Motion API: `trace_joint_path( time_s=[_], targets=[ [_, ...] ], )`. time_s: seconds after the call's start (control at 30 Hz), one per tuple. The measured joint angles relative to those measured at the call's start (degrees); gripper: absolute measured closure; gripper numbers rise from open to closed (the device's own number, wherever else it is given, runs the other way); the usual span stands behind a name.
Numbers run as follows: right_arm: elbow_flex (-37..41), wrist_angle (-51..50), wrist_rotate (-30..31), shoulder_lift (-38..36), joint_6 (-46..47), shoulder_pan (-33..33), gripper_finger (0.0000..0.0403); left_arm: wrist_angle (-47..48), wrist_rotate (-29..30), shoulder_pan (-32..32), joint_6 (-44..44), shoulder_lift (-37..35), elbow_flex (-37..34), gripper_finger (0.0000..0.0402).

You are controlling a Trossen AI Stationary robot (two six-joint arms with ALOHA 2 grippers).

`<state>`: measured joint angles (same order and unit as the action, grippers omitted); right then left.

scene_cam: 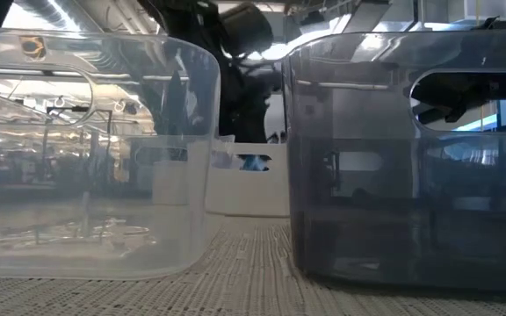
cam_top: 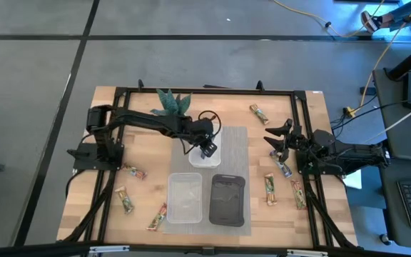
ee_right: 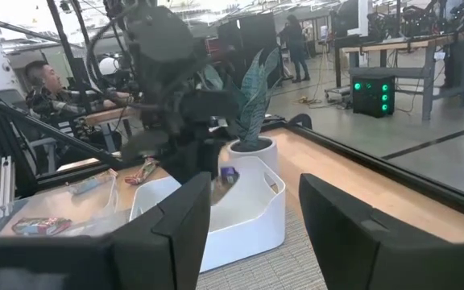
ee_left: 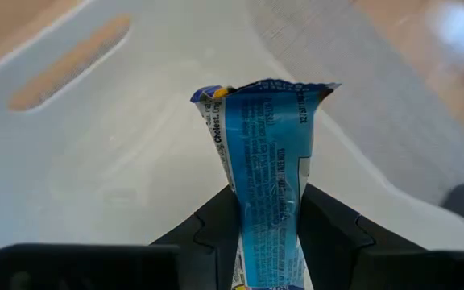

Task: Pick and place Granola Bars by type
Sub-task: Put the left blue granola bar into the white bin, then put the bottom right yellow granola bar into the black bin

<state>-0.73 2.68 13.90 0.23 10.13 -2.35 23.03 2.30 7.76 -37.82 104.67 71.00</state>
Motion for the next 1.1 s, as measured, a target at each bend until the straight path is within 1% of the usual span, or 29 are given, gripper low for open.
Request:
trace_joint_path(
  time_s=[0.3,0.5,0.6,0.8,0.9,1.0,1.1],
  targets=[
    [0.0,0.7,-0.5,0.0,1.3,0.0,0.0210,-0.1,-0.7,1.5,-1.6,0.3,0.0,0.0290],
    [0.0,3.5,-0.5,0.0,2.1,0.0,0.0210,-0.1,-0.8,1.6,-1.5,0.2,0.0,0.0251],
    [-1.4,2.0,-0.5,0.0,3.7,0.0,0.0210,0.1,-1.1,1.7,-1.9,-0.2,0.0,0.0233],
    [-7.8,-8.1,-0.5,0.4,5.8,0.0,0.0210,-0.7,-2.3,2.7,-0.4,-5.7,0.1,0.0224],
    [-12.6,-12.4,-1.9,2.5,7.8,0.0,0.0210,-0.9,-2.0,2.7,1.4,-9.8,0.2,0.0227],
    [-18.5,-16.8,-4.2,7.0,8.2,0.0,0.0210,-1.5,-2.0,2.6,3.9,-13.6,0.2,0.0227],
    [-25.6,-22.4,-5.1,14.1,11.0,0.0,0.0210,-1.8,-1.9,2.4,6.6,-16.8,0.2,0.0224]
  ],
)
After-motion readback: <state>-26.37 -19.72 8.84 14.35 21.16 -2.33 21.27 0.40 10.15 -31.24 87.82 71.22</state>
